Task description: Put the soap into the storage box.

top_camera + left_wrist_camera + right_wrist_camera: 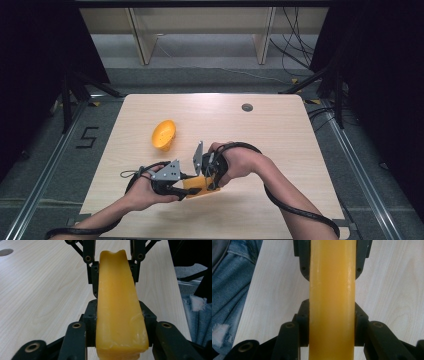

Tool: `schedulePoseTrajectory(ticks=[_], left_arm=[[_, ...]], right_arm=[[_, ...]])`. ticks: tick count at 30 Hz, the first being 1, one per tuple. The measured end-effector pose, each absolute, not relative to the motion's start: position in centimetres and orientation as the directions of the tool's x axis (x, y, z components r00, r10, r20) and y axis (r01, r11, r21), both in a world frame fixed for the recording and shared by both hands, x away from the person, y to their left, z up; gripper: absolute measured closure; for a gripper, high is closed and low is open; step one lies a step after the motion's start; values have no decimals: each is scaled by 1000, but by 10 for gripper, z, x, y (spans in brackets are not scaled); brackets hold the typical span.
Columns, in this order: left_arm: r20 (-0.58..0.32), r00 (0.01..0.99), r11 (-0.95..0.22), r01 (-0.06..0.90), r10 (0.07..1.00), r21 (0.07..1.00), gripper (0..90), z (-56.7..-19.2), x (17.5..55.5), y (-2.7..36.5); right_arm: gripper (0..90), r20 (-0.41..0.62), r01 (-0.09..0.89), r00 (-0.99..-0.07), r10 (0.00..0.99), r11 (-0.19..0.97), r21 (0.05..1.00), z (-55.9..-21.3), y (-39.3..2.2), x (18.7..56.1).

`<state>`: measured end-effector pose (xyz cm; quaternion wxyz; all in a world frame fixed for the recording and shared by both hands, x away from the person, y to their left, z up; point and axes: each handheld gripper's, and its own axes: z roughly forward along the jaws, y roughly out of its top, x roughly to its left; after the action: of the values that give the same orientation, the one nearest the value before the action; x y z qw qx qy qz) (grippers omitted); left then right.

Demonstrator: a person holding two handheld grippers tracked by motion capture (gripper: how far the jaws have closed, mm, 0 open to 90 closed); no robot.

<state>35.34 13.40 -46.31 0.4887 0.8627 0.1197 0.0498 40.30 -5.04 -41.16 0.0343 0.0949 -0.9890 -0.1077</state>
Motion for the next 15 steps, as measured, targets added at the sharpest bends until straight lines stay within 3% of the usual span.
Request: schedulePoseTrajectory(ticks=[3, 5, 9, 11, 12, 13, 15], left_arm=[[-24, 965, -502, 157, 261, 850, 604, -459, 350, 134], [-15, 959, -503, 161, 282, 849, 605, -458, 350, 136], [-43, 931, -476, 225, 364, 850, 604, -455, 353, 149], [-36, 910, -474, 248, 412, 845, 604, -454, 355, 158], [-36, 910, -474, 248, 412, 845, 605, -454, 355, 158], [-39, 887, -457, 274, 459, 846, 604, -452, 354, 165], [-38, 861, -438, 296, 508, 849, 604, -450, 353, 172]], right_arm=[[592, 63, -167, -981, -186, 960, 225, -411, -51, 402], [474, 66, -127, -987, -148, 958, 258, -407, -53, 401], [373, -7, -95, -995, -102, 906, 412, -395, -72, 409], [357, -33, 1, -999, 18, 887, 462, -388, -89, 411], [357, -33, 1, -999, 18, 887, 462, -388, -89, 411], [360, -31, 123, -985, 169, 821, 558, -382, -112, 409], [376, -64, 157, -967, 247, 772, 616, -382, -126, 408]])
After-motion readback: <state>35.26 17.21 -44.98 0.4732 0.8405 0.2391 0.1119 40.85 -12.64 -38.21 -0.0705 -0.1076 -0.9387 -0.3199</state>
